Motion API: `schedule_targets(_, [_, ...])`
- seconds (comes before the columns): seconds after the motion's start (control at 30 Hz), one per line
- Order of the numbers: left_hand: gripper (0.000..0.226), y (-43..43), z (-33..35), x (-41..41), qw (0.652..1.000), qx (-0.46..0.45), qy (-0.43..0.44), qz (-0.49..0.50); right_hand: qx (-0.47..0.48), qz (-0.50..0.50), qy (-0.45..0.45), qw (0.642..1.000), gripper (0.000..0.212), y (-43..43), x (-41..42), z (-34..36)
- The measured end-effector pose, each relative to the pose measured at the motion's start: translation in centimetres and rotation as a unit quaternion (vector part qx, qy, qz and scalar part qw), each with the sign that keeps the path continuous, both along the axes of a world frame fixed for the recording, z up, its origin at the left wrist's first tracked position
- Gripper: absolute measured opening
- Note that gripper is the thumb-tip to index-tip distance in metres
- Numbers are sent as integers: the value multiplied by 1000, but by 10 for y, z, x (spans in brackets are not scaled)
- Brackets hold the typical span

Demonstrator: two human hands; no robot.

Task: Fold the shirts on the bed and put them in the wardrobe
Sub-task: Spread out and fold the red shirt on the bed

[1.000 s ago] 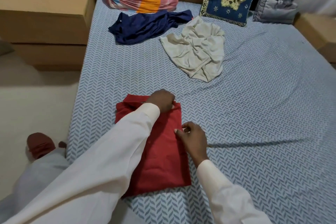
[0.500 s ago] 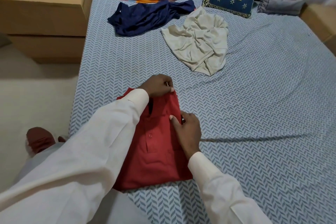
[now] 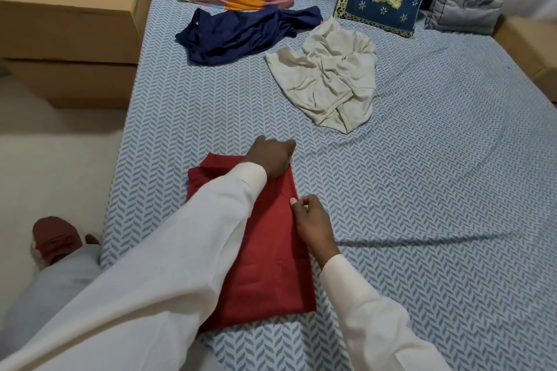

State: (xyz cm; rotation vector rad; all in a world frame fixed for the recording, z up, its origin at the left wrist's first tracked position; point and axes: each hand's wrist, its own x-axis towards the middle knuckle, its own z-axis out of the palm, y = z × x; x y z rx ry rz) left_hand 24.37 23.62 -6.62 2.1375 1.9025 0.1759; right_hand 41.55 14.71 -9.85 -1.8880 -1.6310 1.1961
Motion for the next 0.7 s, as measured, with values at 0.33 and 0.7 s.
schedule_targets(0.33, [25, 4, -18, 2, 999, -4, -30, 26, 143, 79, -264, 951, 19, -20, -11, -8])
schedule_targets(0.7, [8, -84, 23, -129, 851, 65, -307, 422, 273, 189, 10, 943, 16, 66, -64, 46])
